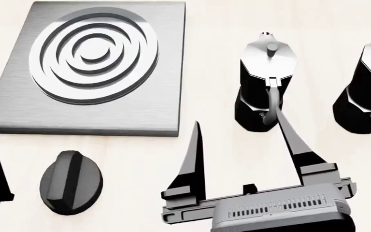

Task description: Turn off the stove.

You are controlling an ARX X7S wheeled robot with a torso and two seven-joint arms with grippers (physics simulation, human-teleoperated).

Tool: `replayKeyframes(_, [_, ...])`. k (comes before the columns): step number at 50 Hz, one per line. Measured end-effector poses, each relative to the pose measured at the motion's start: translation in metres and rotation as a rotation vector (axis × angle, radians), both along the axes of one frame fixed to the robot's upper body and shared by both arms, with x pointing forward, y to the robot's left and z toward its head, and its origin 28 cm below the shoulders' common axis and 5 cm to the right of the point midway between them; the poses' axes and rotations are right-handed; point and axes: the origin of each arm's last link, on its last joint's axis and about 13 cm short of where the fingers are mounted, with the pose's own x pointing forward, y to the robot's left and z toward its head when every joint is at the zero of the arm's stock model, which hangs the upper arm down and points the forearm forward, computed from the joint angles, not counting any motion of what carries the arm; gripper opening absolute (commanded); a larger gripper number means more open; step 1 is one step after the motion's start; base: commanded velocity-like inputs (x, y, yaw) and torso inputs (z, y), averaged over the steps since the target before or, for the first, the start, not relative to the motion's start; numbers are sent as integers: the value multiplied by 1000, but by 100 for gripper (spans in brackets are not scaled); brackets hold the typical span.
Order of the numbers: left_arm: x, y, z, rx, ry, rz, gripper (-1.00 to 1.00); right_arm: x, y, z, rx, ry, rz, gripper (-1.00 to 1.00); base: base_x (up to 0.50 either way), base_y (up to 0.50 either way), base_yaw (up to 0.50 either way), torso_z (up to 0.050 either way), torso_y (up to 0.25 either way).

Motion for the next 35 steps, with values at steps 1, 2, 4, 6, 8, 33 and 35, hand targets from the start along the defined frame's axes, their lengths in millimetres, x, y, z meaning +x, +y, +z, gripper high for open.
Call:
replayKeyframes(1, [0, 0, 0, -1, -1, -1, 100, 0, 0, 0, -1, -1, 0, 100, 0, 0, 0, 0, 0])
replayKeyframes(2, [0, 0, 1, -1, -3, -1, 100, 0, 0, 1, -1, -2, 1, 100, 0, 0, 0, 0, 0])
replayKeyframes(4, [0, 0, 2, -2, -5, -3, 100, 0, 0, 2, -2, -4, 1, 100, 0, 0, 0, 0, 0])
replayKeyframes(6, [0, 0, 3, -3, -8, -4, 100, 0, 0, 3, -3, -6, 2, 100, 0, 0, 0, 0, 0])
replayKeyframes(8, [0, 0, 4, -4, -11, -5, 100, 1, 0, 4, -4, -8, 3, 100, 0, 0, 0, 0, 0])
replayKeyframes(33, [1, -1, 17, -18, -54, -14, 100, 2, 1, 16, -16, -38, 11, 100, 0, 0, 0, 0, 0])
replayKeyframes(35, [1, -1, 19, -19, -58, -15, 100, 3, 1, 17, -16, -41, 11, 100, 0, 0, 0, 0, 0])
